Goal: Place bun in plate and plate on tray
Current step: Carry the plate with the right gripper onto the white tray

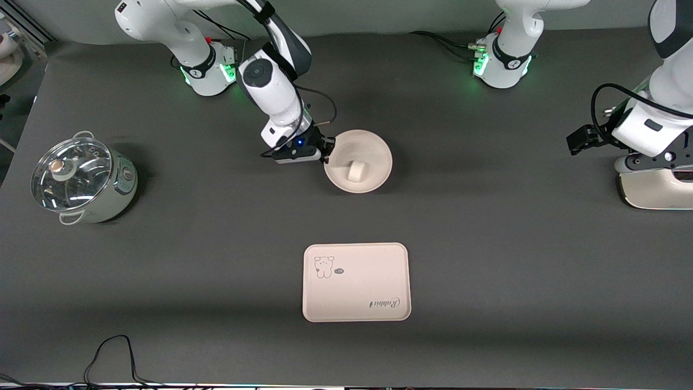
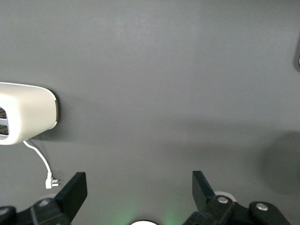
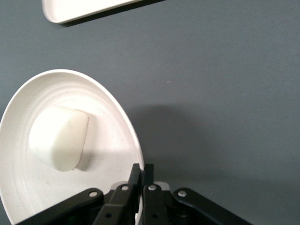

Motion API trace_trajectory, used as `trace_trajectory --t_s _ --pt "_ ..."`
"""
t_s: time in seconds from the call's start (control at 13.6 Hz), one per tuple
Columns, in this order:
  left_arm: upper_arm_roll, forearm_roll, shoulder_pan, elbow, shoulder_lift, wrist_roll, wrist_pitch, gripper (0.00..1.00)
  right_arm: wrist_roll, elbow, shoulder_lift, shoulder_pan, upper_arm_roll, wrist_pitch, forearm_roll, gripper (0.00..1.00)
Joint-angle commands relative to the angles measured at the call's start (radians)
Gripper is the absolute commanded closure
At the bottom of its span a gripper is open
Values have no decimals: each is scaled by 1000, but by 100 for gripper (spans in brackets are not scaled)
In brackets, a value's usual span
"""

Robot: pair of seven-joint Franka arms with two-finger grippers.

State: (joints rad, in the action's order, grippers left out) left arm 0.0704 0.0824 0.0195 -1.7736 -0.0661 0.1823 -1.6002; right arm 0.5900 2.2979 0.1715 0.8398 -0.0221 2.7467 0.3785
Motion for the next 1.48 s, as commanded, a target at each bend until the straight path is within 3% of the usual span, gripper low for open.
trace_trajectory --t_s 0.0,0.15,0.37,0.81,0.96,1.18,1.4 --pt "8 5 -10 -18 -23 8 14 0 -79 -44 8 2 -2 -24 95 100" --pt "8 5 -7 -18 -21 5 17 0 -97 -95 49 -34 -4 -25 92 100" --pt "6 5 -6 -18 -21 -1 26 0 -147 -266 176 -111 -4 -36 86 100" --pt "5 5 -1 -17 -14 -1 26 0 -144 -774 480 -238 -7 -206 77 100" --pt "3 5 2 -15 -14 -1 19 0 -147 -889 577 -255 -36 -222 69 100" --pt "5 2 4 -15 -12 0 8 0 -142 -1003 698 -255 -44 -220 69 100" --pt "8 -6 8 2 6 9 -13 0 -145 -1016 769 -254 -44 -175 69 100"
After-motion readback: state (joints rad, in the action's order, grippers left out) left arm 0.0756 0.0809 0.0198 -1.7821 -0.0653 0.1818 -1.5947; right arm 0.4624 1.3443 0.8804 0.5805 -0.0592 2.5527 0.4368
